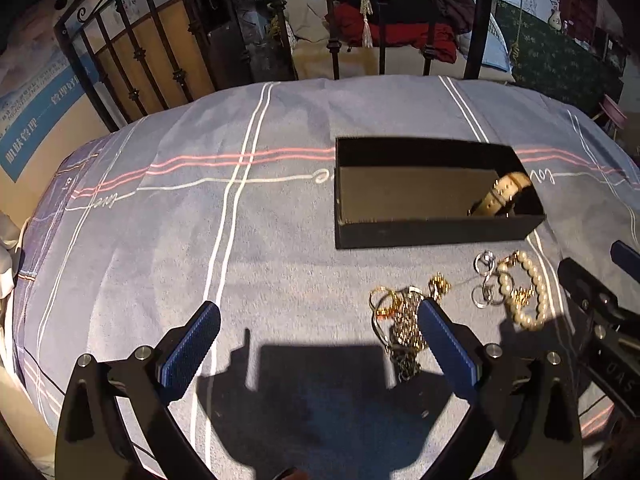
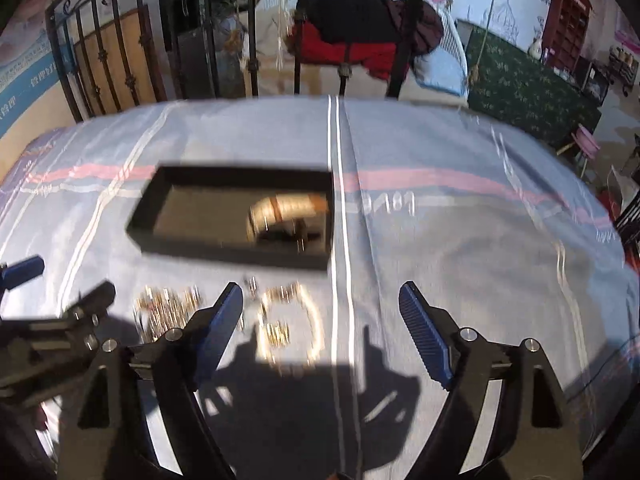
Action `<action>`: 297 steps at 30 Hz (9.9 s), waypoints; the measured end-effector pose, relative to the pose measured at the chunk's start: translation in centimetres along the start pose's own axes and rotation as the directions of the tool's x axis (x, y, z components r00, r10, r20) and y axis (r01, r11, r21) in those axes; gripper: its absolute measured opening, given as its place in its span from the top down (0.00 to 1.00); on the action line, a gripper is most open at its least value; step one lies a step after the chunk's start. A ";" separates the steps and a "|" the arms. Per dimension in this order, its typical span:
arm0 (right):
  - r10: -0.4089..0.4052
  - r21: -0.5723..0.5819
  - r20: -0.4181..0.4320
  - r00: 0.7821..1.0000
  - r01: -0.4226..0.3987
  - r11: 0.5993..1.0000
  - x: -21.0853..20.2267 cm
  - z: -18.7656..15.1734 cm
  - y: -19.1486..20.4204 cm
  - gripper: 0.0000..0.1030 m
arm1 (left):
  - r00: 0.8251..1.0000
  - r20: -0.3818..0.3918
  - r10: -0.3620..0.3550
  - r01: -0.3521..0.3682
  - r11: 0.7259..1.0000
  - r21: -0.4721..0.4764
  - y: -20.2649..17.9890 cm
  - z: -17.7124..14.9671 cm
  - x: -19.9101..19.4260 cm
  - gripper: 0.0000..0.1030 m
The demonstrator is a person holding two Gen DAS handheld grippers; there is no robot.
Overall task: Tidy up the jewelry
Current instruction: 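Carry the watch into the black box and open the right tool, then grasp the pearl bracelet with the right tool while the left tool grasps the gold chains, then lower the pearl bracelet into the box with the right tool while the left tool lifts then releases the chains, then grasp the linked silver rings with the right tool while the left tool grips the gold chains again, then place the silver rings in the box with the right tool while the left tool releases the chains, then grasp the remaining silver ring beside the box with the right tool, then drop the silver ring into the box and open the right tool, then grasp the silver bangle with the left tool and lower it into the box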
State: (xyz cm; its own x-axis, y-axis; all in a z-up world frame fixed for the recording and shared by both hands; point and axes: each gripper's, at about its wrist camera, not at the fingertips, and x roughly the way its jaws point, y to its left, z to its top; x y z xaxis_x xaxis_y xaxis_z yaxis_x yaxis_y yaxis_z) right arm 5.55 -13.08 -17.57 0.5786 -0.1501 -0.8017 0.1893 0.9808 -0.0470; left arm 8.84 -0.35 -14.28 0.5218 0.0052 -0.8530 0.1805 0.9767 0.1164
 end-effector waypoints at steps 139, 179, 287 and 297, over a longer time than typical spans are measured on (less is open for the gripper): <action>0.194 -0.060 -0.042 0.980 -0.196 0.979 2.7 -0.1 2.2 0.70 | 0.970 0.100 -0.224 0.210 0.969 0.132 -2.8 -0.3 0.6 0.86; 0.130 -0.056 -0.003 0.992 -0.130 0.990 5.4 9.2 2.7 0.66 | 0.976 0.158 -0.150 0.137 0.986 0.093 -3.0 9.2 2.3 0.66; 0.011 0.056 -0.065 0.998 -0.008 0.998 2.8 -1.8 -2.1 0.11 | 0.991 -0.011 -0.130 0.130 0.990 0.063 -4.7 1.2 6.8 0.24; 0.033 0.044 -0.068 0.997 -0.030 0.999 3.3 -1.5 -1.2 0.11 | 0.980 0.033 -0.195 0.194 0.980 0.044 -2.6 1.1 4.9 0.48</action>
State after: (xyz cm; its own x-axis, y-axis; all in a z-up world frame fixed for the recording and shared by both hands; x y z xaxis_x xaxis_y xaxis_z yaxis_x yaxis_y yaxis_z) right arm 6.05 -14.55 -21.01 0.5295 -0.1087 -0.8413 0.2067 0.9784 0.0037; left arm 11.85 -3.13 -18.25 0.5035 -0.1928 -0.8422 0.3144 0.9488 -0.0292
